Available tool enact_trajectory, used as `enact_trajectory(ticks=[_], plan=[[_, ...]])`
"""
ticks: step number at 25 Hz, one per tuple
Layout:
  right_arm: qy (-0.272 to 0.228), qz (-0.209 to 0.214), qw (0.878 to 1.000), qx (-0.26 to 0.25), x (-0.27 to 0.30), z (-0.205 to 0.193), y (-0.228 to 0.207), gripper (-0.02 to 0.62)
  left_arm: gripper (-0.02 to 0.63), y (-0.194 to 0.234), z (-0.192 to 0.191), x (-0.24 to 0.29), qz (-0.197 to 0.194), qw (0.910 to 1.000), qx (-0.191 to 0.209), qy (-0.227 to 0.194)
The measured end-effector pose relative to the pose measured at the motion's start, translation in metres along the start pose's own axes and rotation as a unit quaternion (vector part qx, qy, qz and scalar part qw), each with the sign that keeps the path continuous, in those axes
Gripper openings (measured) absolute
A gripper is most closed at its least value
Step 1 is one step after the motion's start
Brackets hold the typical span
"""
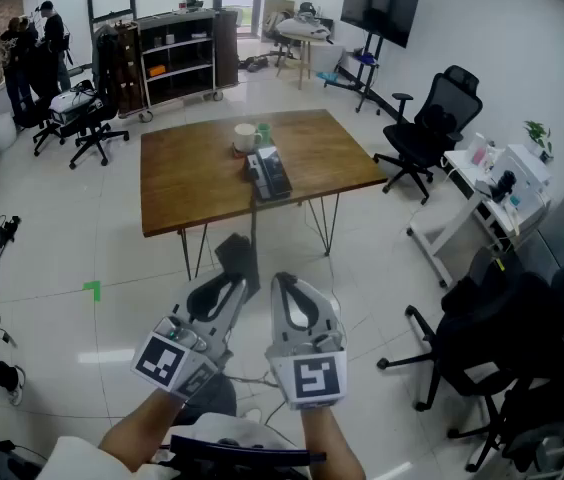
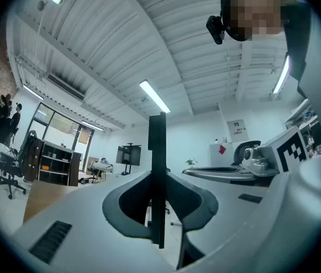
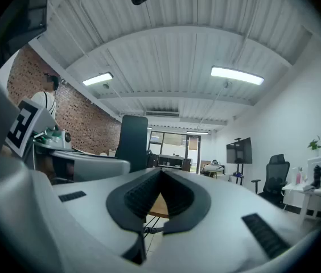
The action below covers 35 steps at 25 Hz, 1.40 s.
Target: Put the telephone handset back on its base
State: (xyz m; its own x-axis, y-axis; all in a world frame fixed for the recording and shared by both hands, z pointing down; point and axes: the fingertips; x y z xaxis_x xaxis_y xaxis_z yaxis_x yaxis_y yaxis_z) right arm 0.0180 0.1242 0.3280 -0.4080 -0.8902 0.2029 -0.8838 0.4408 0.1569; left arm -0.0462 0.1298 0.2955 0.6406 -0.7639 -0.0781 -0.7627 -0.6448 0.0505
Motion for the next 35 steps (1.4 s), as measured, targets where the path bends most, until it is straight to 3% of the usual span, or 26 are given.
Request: enact_trajectory(ticks=[5, 12, 15, 35], plan=[[0.001, 0.001, 1.0, -0.002, 0.004, -0.003, -0.004, 0.005, 0.068, 0.0, -0.01, 0.002, -0.007, 0.9998, -0.007, 0.018], [0.0, -0.002, 1.0, -0.014, 0.016, 0.001, -0.017, 0.005, 0.068, 0.011, -0.004, 0.021, -0.005, 0.9999, -0.009, 0.001], [0.004, 0.001, 1.0, -0.011, 0.025, -0.002, -0.023, 0.005, 0.069, 0.012, -0.011, 0.033, -0.012, 0.9995, -0.022, 0.021], [0.036, 0.019, 0.999, -0.005, 0.126, -0.009, -0.079, 0.005, 0.067, 0.077, -0.038, 0.129, -0.025, 0.9976, -0.058, 0.028]])
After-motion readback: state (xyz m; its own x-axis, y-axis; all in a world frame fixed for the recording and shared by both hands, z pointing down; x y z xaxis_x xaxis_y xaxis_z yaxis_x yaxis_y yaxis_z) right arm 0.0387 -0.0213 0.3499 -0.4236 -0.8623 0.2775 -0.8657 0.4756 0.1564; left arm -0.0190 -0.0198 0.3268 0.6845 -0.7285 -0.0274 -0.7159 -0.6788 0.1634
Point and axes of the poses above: the fingertips, and each gripper's own axes: x forward along the fingers, y to its left, z out of its top, and after that the axes turned 14 degrees about y, right-handed
